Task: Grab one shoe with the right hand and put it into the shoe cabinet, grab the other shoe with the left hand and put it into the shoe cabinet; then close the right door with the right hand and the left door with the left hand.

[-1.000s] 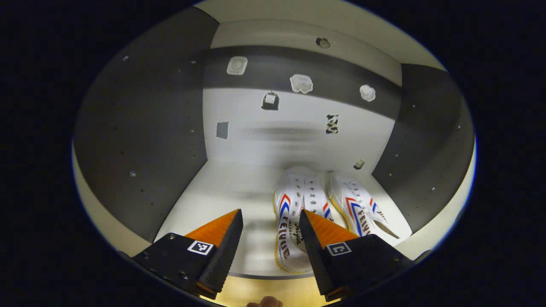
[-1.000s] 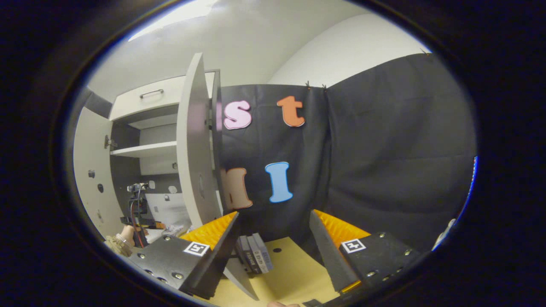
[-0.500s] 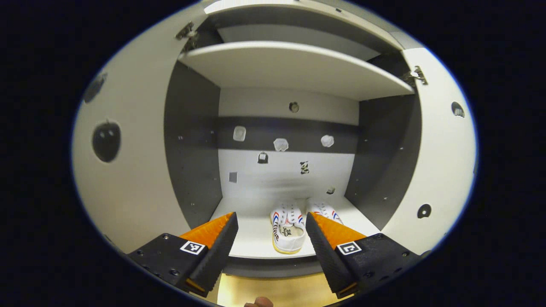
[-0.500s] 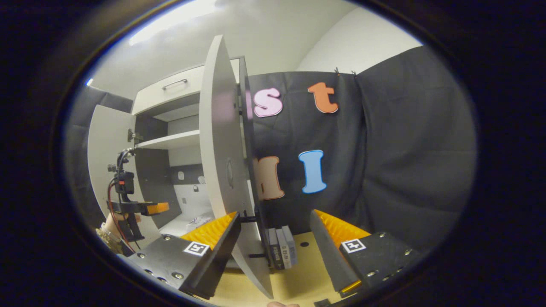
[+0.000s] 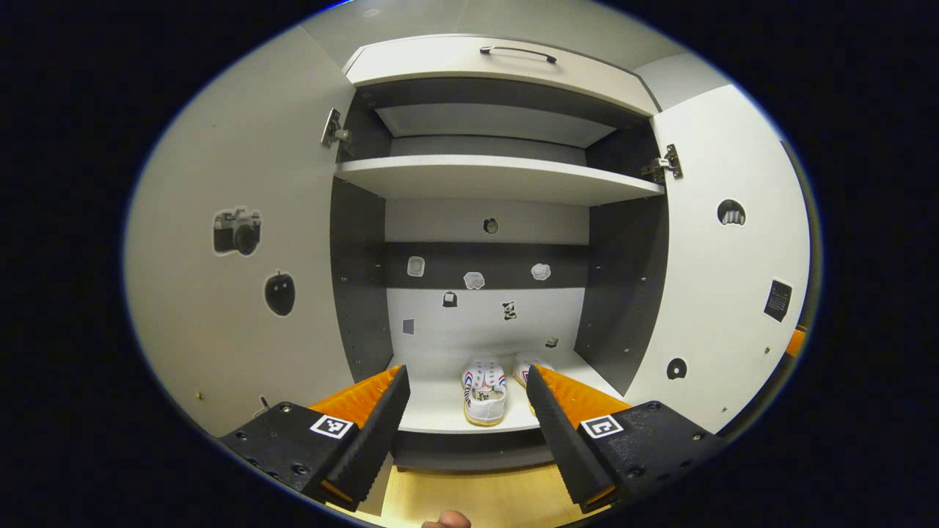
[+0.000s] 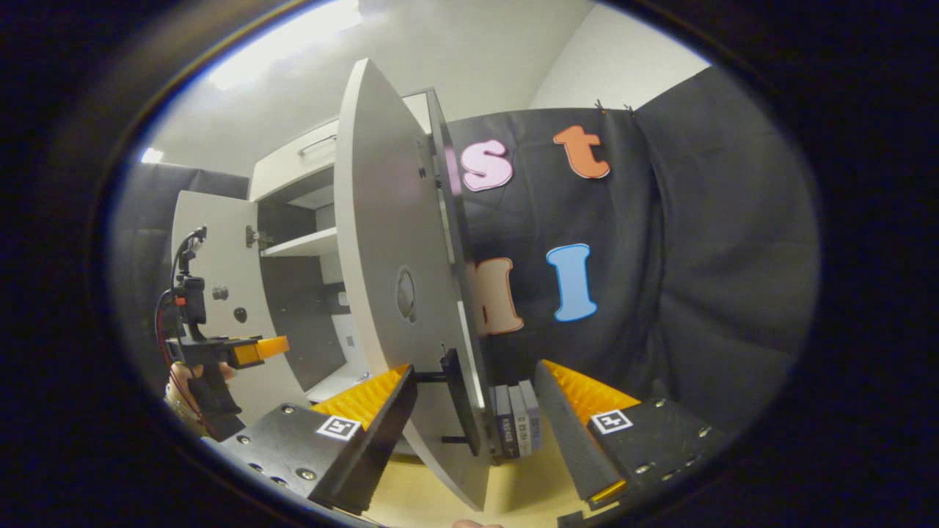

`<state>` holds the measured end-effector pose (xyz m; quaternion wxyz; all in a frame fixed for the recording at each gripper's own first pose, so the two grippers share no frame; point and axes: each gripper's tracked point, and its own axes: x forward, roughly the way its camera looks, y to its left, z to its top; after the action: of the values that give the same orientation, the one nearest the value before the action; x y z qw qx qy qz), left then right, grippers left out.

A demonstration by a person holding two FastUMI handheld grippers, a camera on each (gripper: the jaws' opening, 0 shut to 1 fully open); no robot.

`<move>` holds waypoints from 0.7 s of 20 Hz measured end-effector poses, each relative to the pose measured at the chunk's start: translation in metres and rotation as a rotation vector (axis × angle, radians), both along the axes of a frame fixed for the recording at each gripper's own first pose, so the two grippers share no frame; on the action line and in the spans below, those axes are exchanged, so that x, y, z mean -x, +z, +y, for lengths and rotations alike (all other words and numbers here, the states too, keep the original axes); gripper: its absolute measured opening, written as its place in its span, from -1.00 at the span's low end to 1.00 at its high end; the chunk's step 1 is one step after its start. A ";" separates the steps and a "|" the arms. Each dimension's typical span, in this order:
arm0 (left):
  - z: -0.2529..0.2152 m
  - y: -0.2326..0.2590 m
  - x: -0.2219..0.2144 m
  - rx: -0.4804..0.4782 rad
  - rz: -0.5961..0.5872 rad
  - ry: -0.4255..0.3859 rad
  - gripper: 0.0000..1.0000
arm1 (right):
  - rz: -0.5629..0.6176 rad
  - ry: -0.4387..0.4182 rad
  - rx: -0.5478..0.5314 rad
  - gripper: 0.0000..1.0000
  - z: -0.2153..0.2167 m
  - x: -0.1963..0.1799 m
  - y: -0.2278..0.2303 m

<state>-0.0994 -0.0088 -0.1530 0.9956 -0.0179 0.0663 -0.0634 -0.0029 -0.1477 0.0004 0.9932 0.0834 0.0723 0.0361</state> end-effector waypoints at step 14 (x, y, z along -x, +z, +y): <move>0.038 0.009 0.048 0.019 -0.030 0.092 0.89 | -0.037 0.221 0.052 0.97 0.123 -0.042 -0.004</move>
<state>-0.1476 0.0287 -0.1437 0.9981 -0.0294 0.0501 -0.0185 0.0392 -0.0251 -0.0041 0.9862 0.0485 0.0637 0.1449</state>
